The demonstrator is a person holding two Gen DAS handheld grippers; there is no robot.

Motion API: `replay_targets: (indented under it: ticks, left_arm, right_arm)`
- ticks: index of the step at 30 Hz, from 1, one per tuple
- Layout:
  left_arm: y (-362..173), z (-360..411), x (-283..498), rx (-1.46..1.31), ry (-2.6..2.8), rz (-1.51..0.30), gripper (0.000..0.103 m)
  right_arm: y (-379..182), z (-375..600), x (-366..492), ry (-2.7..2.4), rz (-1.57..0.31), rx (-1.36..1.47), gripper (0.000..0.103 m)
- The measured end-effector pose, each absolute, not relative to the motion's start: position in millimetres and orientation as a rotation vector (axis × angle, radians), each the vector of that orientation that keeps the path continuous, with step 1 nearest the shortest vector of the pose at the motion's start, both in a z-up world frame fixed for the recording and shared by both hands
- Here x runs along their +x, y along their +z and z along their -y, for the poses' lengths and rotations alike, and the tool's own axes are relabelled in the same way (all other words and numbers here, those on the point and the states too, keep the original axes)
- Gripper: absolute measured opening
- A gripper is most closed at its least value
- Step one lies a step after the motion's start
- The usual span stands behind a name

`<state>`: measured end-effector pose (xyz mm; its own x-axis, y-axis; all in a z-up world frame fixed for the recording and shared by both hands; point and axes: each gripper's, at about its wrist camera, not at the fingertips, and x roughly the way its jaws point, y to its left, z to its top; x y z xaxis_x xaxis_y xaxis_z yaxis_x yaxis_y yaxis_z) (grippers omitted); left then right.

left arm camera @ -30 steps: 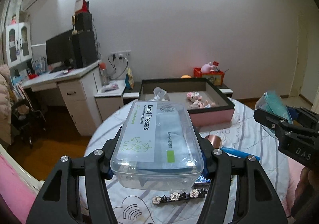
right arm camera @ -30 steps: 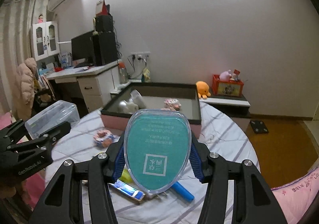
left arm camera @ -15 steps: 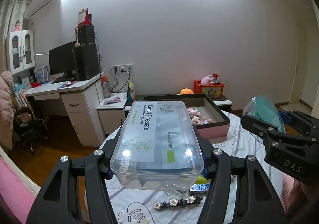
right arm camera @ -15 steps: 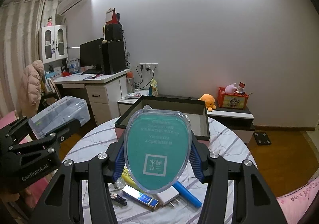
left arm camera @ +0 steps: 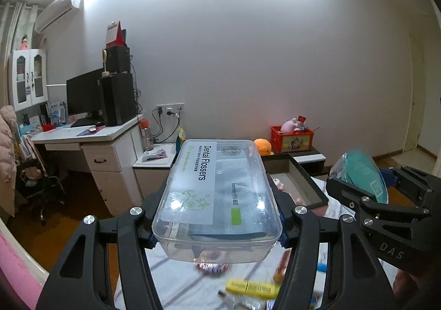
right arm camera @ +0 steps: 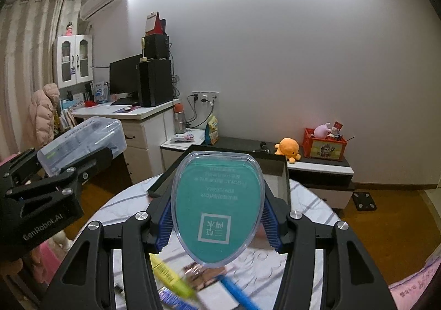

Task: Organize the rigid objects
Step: 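Carry the flossers box and teal case into the pink box and release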

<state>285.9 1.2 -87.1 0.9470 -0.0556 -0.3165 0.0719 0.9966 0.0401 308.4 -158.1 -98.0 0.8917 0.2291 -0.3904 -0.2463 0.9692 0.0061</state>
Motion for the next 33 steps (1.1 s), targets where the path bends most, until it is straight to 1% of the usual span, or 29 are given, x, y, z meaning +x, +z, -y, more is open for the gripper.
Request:
replay_targets:
  ticks: [5,9,13,17,21,24,27,33]
  left_arm:
    - [-86,6,337,0.073,-0.082,-0.337,0.062]
    - [-96,6,387,0.039,-0.131,-0.4,0.062]
    - [-120,10,435,0.034,-0.152,-0.503,0.062]
    - [-149,16,463,0.036,-0.148,-0.594,0.062]
    - [-174,17,480,0.052,-0.134,-0.663,0.062]
    - [-187,14,490,0.044,-0.138,-0.71,0.062]
    - [-194,24,493,0.055,-0.165,-0.719,0.062]
    - [-202,52,497,0.105,-0.203,-0.735,0.062]
  right_arm:
    - [-94,163,349,0.238,-0.41,-0.049,0.056]
    - [-99,168,389,0.217,-0.452,-0.053,0.056]
    - [-115,172,434,0.2,-0.527,-0.059,0.056]
    - [-145,166,471,0.221,-0.636,-0.048,0.056]
    - [-178,153,494,0.23,-0.744,-0.071,0.056]
    - [-191,150,501,0.231,-0.777,-0.085,0.056]
    - [-194,154,500,0.159,-0.768,-0.136,0.056]
    - [-196,182,512,0.077,-0.776,-0.129,0.056]
